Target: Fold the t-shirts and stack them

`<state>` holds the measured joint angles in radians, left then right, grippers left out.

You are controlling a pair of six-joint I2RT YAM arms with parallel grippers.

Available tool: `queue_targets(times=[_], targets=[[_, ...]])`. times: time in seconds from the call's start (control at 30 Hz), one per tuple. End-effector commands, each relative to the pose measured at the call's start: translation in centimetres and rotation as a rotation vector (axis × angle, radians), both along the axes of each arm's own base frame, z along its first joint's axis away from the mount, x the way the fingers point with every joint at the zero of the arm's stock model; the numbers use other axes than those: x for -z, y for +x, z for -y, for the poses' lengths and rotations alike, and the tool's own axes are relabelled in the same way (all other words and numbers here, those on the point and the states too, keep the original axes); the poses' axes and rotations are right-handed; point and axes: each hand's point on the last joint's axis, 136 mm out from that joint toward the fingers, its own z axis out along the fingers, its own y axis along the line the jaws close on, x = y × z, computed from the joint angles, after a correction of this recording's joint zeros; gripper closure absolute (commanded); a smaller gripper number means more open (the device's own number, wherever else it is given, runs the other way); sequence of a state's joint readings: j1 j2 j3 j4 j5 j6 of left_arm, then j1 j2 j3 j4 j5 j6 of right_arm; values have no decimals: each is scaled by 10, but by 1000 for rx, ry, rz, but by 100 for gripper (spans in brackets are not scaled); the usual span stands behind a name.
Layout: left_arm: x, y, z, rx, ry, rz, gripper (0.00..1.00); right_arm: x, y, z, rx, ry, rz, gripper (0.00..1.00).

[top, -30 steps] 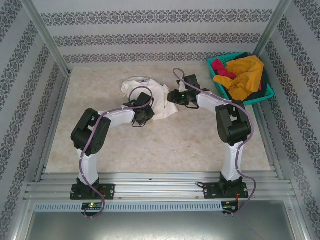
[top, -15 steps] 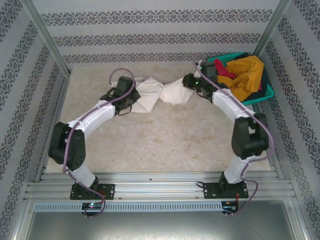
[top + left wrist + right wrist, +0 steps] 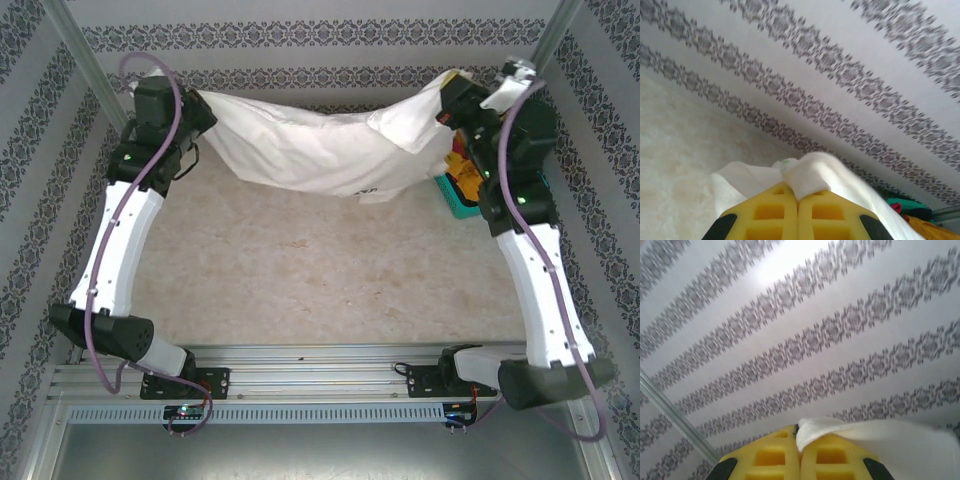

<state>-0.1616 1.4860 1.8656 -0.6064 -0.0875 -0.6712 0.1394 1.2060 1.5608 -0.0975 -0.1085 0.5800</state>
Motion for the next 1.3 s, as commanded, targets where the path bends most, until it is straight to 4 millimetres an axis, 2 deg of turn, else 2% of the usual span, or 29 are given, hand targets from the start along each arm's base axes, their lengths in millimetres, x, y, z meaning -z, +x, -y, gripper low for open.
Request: queue_targets(times=[0.0, 0.13, 0.27, 0.37, 0.53, 0.63, 0.77, 0.83, 0.9, 1.0, 1.07, 1.17, 1.27], targets=[[-21, -24, -14, -20, 89, 9, 100, -36, -24, 16, 76, 5, 97, 100], [-33, -29, -13, -11, 75, 36, 100, -44, -25, 13, 56, 9, 110, 100], [-26, -20, -15, -23, 86, 23, 100, -33, -3, 3, 27, 14, 83, 100], [-15, 0, -18, -31, 76, 17, 100, -28, 23, -4, 7, 5, 71, 100], [0, 50, -33, -54, 40, 25, 100, -27, 79, -27, -65, -14, 77, 100], [-6, 80, -43, -64, 25, 51, 100, -42, 109, -38, -99, -4, 119, 100], [-37, 111, -58, -76, -1, 134, 100, -86, 129, -52, -133, 11, 233, 100], [-59, 118, -66, -81, -22, 195, 100, -113, 129, -53, -141, 32, 310, 100], [-85, 116, -74, -88, -47, 273, 100, -141, 118, -46, -132, 76, 414, 100], [-119, 103, -85, -93, -90, 377, 100, -162, 102, -28, -149, 182, 498, 100], [-134, 88, -87, -91, -76, 404, 100, -170, 87, -31, -177, 151, 498, 100], [-139, 63, -85, -80, -17, 369, 100, -177, 57, -55, -254, 43, 485, 100], [-119, 39, -84, -77, 33, 271, 100, -153, 40, -84, -312, -55, 410, 100]])
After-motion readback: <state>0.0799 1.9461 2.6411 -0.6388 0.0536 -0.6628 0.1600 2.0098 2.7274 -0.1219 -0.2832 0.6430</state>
